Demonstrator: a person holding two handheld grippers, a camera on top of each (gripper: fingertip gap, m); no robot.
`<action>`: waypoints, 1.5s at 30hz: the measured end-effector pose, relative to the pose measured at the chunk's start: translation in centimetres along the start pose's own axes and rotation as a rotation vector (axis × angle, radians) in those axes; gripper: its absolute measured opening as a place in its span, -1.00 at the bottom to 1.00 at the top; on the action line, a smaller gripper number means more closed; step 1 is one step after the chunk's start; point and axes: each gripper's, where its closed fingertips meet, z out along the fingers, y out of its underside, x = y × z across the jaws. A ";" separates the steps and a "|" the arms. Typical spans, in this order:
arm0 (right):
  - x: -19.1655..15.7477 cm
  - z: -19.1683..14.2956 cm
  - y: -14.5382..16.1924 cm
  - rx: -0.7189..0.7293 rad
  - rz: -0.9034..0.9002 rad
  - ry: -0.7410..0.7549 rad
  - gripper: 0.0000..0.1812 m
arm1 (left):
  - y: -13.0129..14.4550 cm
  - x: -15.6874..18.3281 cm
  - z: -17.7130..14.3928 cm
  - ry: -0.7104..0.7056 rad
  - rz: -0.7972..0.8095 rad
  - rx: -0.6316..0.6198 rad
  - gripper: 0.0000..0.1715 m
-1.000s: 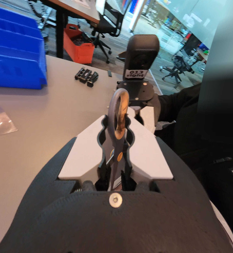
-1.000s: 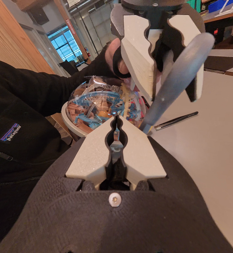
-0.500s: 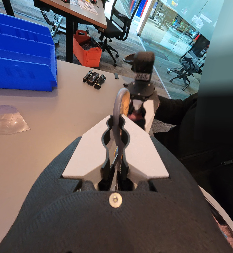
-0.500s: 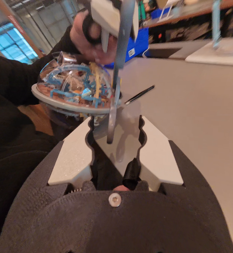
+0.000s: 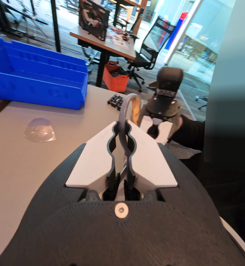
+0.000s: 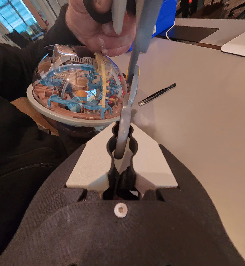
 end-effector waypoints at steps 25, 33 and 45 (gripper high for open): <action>-2.4 -2.3 -2.7 -0.057 -0.210 -0.002 -0.90 | -1.3 4.8 1.8 -0.051 0.152 -0.074 -0.91; -0.7 -2.7 -2.8 -0.007 -0.182 0.115 -0.90 | -0.8 4.4 3.9 0.013 0.271 -0.198 -0.89; -0.8 -6.8 -6.4 0.090 -0.283 0.169 -0.91 | -5.8 6.9 4.2 -0.027 0.422 -0.187 -0.91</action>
